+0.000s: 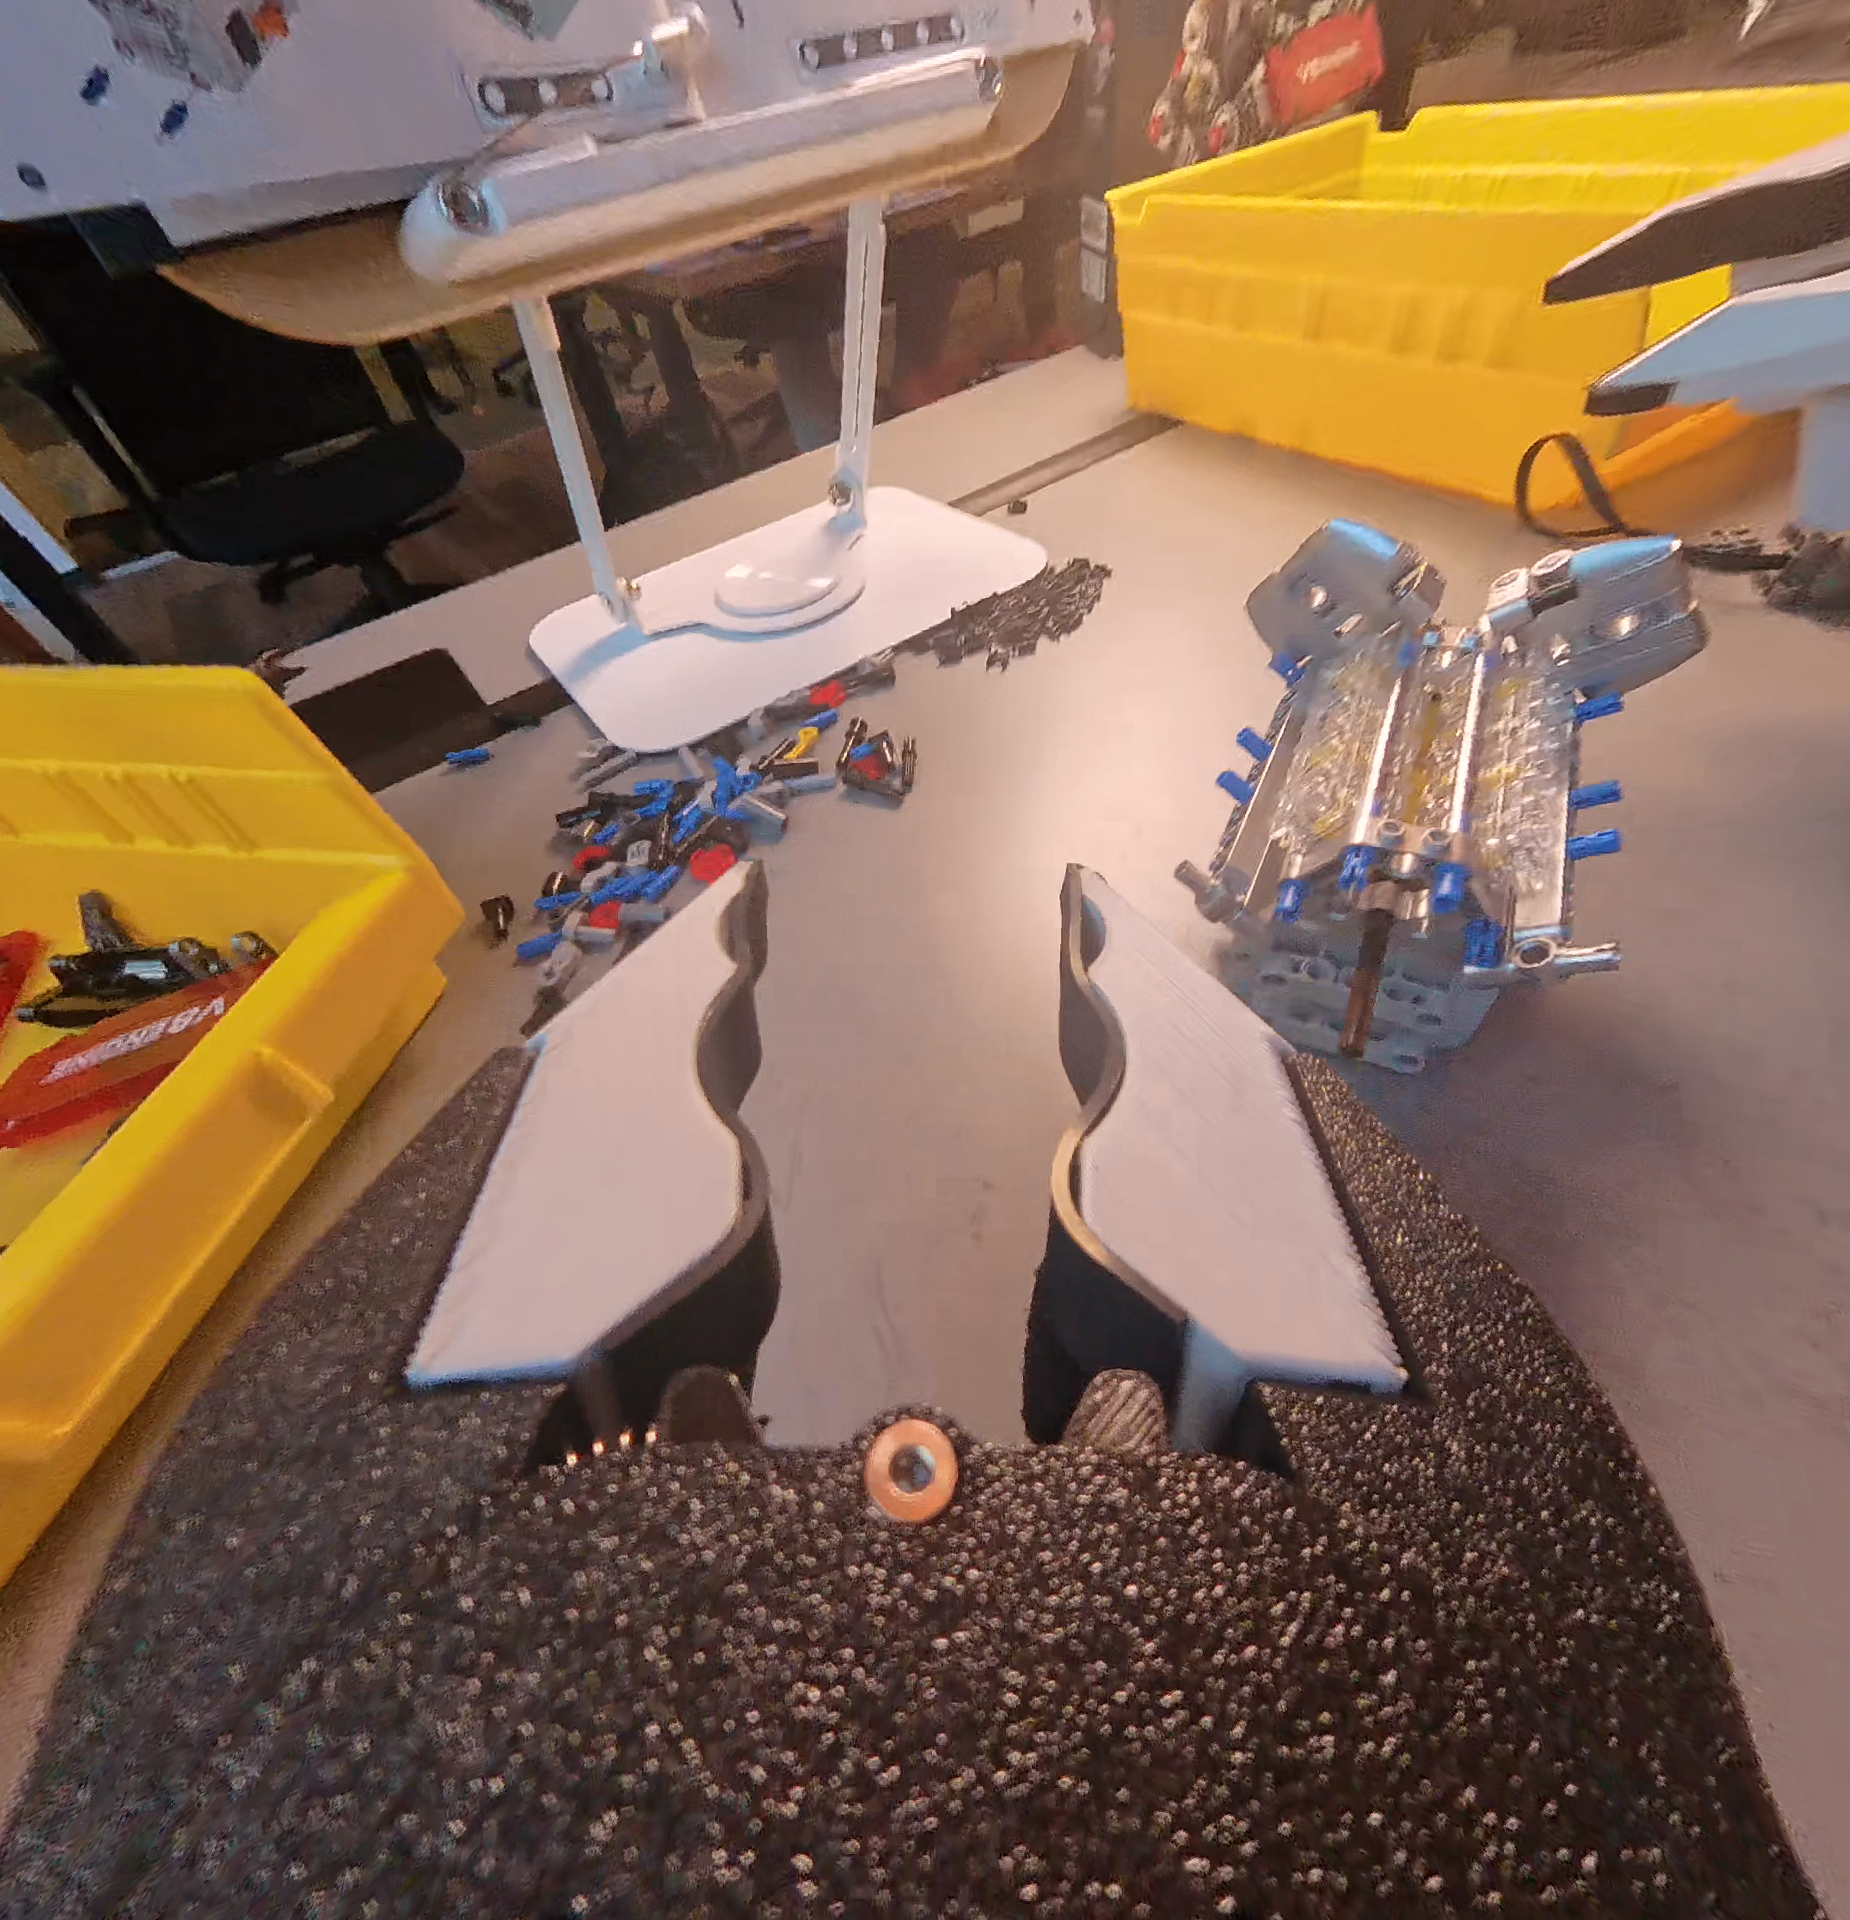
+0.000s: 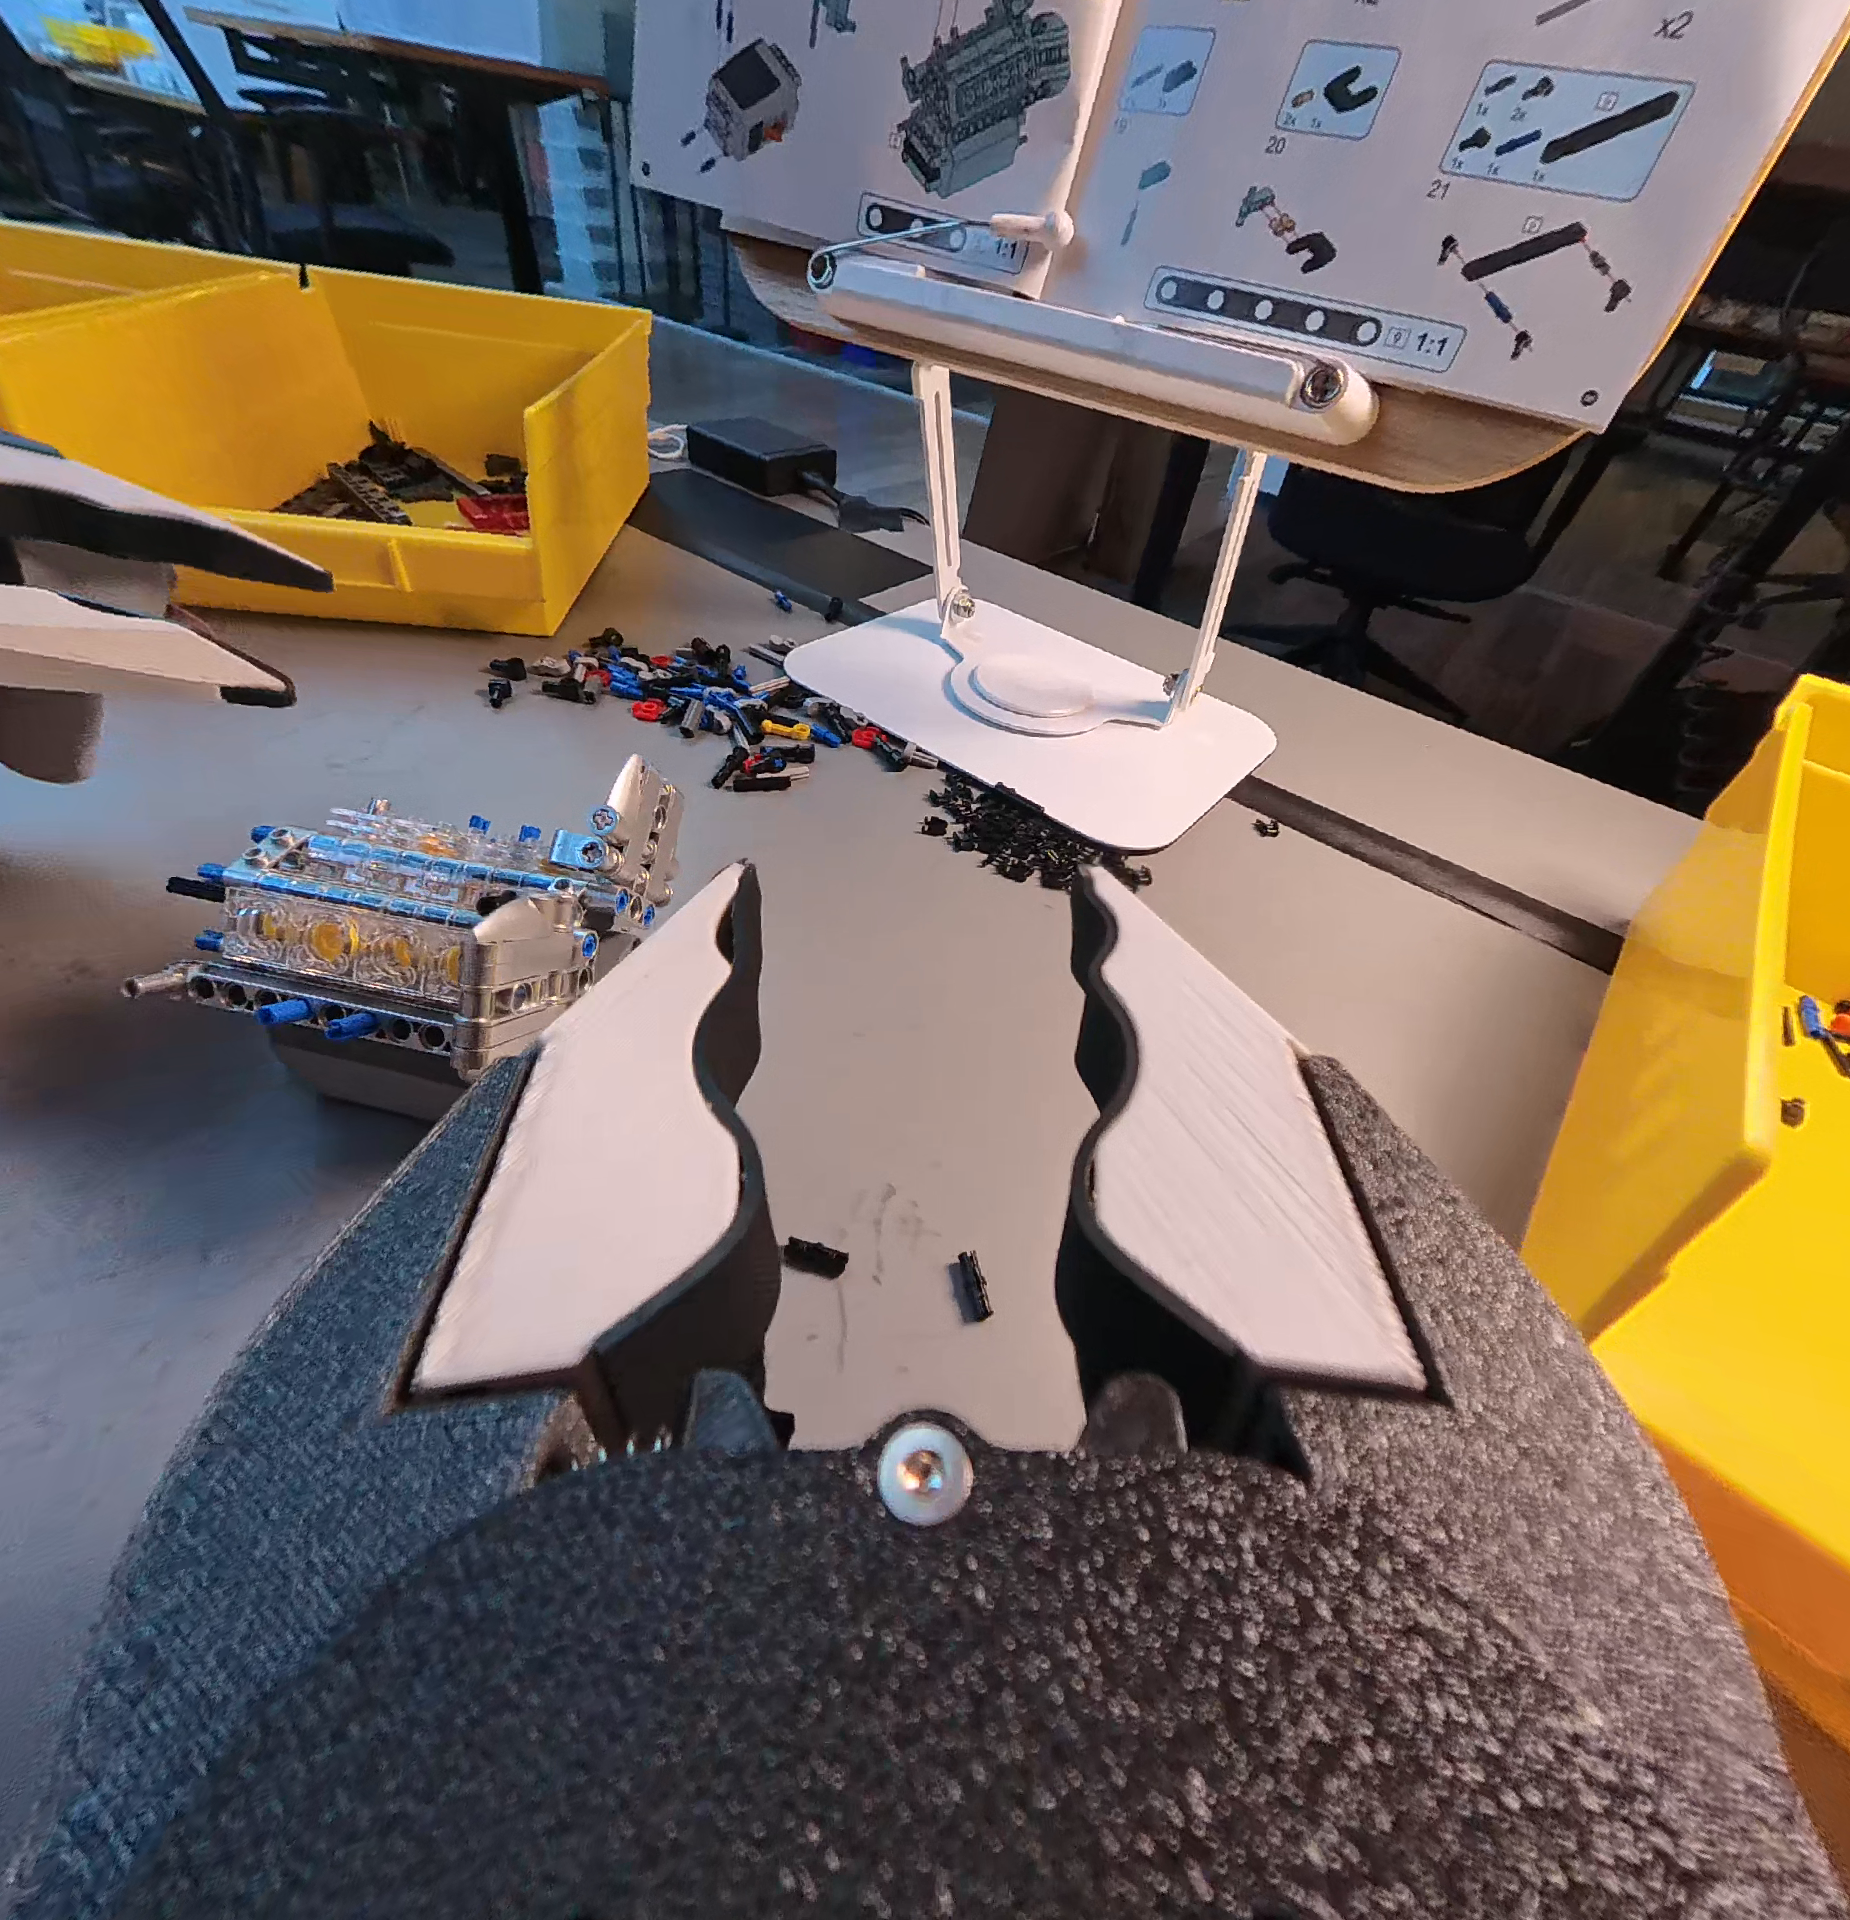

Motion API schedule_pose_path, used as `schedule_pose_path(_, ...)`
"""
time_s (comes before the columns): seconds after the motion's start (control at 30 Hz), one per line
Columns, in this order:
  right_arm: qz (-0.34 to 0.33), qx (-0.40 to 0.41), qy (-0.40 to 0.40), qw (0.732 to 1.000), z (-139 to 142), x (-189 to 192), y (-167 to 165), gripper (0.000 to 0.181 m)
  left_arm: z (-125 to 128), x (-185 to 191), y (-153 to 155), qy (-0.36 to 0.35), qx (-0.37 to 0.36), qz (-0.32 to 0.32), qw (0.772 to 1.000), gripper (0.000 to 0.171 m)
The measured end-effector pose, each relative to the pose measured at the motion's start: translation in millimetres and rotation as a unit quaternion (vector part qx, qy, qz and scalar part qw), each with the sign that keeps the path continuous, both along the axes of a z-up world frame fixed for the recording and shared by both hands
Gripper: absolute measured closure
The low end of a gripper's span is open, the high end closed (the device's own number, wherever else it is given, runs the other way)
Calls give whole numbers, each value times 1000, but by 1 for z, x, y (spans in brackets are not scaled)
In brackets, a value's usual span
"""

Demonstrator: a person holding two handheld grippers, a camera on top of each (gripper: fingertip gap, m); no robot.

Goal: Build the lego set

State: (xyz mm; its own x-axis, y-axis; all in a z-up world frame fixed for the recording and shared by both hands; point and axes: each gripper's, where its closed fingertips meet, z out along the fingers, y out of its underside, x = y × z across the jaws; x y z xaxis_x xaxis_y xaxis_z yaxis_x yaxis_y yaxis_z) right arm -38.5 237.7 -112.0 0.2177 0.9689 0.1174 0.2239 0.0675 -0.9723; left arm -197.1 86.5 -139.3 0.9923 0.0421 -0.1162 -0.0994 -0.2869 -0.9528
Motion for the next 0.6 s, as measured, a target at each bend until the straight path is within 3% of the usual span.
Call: schedule_pose_path(0.6, 21, -28, -23, 999, -14, -6, -8, 123, -26, -9, -5, 48, -76, -2, 996, 117)
